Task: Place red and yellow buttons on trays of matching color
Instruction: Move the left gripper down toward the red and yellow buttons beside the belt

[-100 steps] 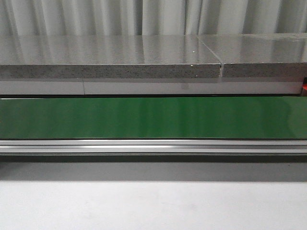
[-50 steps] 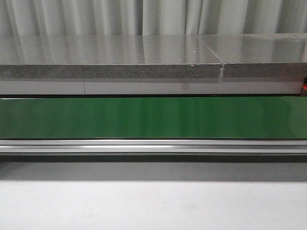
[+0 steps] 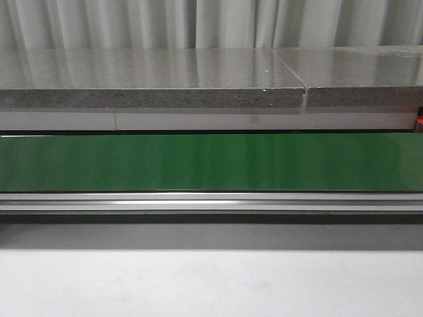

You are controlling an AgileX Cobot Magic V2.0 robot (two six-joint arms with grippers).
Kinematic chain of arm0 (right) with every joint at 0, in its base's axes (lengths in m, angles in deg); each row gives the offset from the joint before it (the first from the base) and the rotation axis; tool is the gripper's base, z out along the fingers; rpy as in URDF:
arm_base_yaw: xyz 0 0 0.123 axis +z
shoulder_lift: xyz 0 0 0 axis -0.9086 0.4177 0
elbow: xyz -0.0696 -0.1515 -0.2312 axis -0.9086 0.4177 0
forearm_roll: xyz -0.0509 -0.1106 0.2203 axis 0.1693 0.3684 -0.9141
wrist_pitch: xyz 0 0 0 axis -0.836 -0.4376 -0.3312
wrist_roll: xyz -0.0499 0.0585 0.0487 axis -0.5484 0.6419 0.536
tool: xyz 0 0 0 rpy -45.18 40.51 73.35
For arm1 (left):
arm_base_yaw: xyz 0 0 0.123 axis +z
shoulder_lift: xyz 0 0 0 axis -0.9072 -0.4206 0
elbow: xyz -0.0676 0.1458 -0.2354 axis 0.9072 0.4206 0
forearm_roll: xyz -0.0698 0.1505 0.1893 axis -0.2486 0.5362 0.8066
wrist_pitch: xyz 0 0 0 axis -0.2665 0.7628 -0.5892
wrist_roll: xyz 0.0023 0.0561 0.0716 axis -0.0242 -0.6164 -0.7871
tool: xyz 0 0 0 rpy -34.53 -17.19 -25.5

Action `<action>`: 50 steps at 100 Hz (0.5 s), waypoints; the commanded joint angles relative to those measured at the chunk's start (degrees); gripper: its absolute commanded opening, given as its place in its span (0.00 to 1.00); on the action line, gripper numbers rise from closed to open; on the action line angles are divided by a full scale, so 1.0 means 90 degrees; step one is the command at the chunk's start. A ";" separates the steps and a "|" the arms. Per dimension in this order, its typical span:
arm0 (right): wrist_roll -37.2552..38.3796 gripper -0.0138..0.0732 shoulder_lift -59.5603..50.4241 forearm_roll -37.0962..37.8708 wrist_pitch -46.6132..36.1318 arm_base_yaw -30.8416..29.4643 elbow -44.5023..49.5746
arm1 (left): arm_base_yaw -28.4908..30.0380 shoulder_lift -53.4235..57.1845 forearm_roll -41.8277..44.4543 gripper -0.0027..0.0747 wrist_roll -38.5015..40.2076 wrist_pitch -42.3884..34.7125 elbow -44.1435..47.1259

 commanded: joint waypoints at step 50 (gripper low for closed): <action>-0.0025 0.08 -0.0088 0.0064 -0.0545 0.0028 -0.0061 | 0.1975 -0.2003 0.0041 0.84 0.0144 -0.0894 -0.0351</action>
